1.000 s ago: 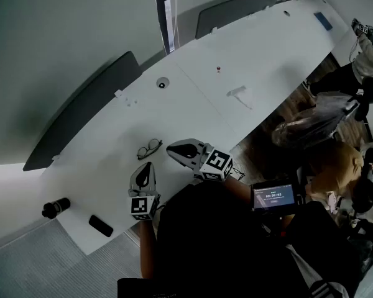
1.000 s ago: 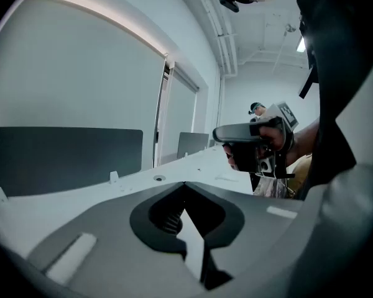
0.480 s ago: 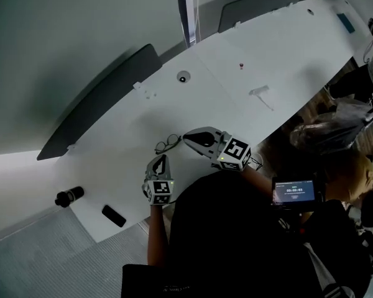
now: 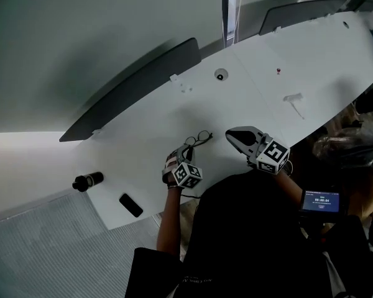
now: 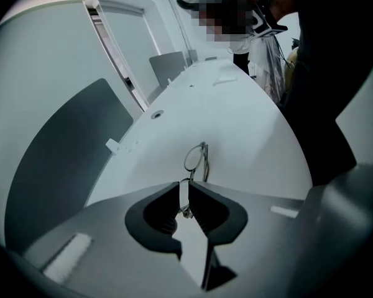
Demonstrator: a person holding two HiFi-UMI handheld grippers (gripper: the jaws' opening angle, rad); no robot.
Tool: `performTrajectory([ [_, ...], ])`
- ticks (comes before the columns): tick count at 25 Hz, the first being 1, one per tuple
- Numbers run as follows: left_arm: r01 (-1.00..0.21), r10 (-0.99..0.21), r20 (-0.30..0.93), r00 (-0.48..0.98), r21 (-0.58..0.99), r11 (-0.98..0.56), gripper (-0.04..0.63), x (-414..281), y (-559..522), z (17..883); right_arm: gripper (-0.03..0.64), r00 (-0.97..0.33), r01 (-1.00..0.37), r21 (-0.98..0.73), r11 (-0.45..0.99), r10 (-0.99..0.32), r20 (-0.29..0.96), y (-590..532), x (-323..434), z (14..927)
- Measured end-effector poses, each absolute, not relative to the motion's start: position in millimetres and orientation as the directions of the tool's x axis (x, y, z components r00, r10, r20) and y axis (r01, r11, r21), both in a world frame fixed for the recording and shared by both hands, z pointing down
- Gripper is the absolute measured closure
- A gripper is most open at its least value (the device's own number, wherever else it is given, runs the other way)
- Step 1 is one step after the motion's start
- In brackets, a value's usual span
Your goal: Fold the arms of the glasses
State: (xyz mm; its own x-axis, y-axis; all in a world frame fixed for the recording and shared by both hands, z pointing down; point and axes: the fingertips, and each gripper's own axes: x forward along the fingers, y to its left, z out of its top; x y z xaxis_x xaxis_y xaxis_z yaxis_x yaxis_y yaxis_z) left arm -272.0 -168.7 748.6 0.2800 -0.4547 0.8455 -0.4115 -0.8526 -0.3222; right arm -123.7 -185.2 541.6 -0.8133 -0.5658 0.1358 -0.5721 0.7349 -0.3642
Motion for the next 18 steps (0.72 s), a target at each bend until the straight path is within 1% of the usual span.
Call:
performTrajectory([
  [5, -0.280, -0.419, 0.883, 0.209, -0.357, -0.891, 0.512, -266, -179, 763, 0.609, -0.792, -0.600, -0.364, 0.712, -0.593, 0.143, -186, -116, 539],
  [6, -0.259, -0.411, 0.890, 0.197, -0.357, -0.898, 0.497, -263, -180, 766, 0.610, -0.787, -0.606, -0.365, 0.707, -0.600, 0.144, -186, -114, 540],
  [7, -0.244, -0.399, 0.897, 0.191, -0.350, -0.904, 0.495, -260, -182, 769, 0.609, -0.781, -0.613, -0.364, 0.701, -0.607, 0.145, -186, -111, 541],
  [13, -0.199, -0.304, 0.935, 0.182, -0.268, -0.943, 0.483, -244, -179, 787, 0.609, -0.751, -0.647, -0.363, 0.670, -0.643, 0.151, -184, -98, 541],
  [18, -0.186, -0.280, 0.951, 0.128, -0.255, -0.949, 0.486, -245, -181, 802, 0.609, -0.734, -0.664, -0.369, 0.650, -0.660, 0.158, -182, -89, 542],
])
